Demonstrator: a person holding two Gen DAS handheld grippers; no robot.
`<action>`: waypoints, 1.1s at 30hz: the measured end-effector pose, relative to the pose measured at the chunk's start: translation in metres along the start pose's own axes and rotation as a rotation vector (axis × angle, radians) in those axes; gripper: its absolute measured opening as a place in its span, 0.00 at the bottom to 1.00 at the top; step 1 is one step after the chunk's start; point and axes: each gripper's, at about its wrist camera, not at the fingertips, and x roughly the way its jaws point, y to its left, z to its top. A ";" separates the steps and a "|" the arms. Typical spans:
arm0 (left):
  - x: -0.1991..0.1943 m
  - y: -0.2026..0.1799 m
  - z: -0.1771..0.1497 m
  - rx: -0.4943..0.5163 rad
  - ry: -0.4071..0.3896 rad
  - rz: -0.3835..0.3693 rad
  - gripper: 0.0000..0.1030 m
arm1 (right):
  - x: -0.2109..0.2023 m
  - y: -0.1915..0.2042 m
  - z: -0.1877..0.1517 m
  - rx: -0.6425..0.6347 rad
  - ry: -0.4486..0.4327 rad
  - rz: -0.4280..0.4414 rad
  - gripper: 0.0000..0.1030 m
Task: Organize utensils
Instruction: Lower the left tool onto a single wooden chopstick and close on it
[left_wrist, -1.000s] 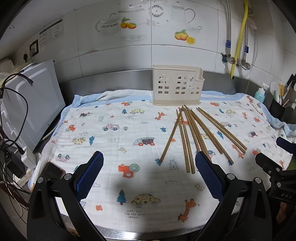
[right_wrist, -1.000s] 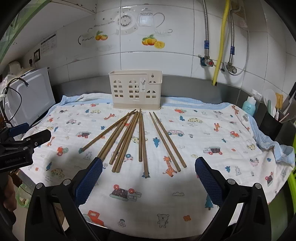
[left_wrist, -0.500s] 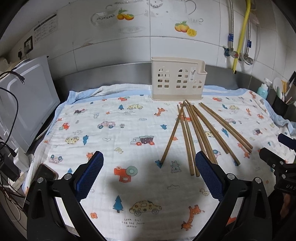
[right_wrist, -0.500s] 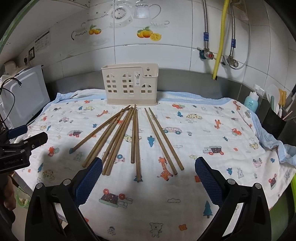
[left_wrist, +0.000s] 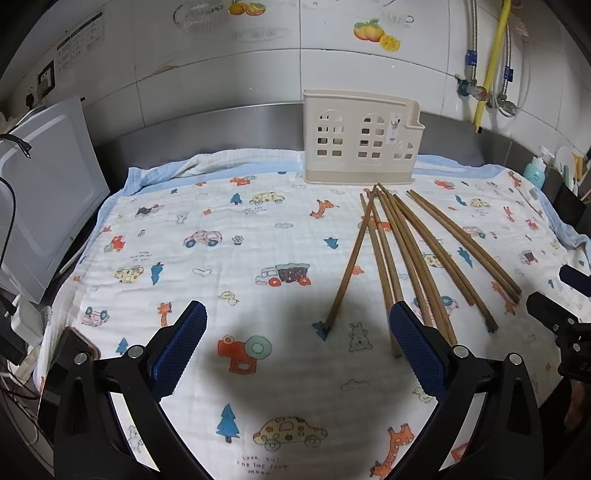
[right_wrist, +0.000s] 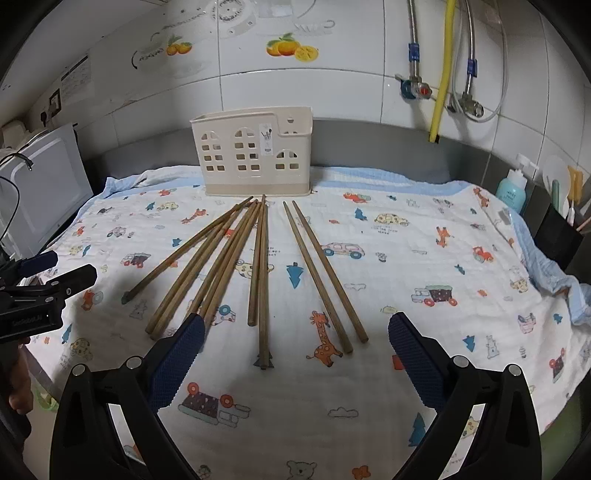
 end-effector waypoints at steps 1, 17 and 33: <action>0.003 0.000 0.000 0.001 0.003 0.001 0.95 | 0.001 -0.001 0.000 0.000 0.001 -0.002 0.93; 0.033 -0.004 0.005 0.020 0.036 0.005 0.93 | 0.027 -0.032 0.006 0.010 0.036 -0.003 0.92; 0.071 -0.007 0.015 0.025 0.099 -0.080 0.55 | 0.067 -0.058 0.019 0.010 0.105 0.063 0.59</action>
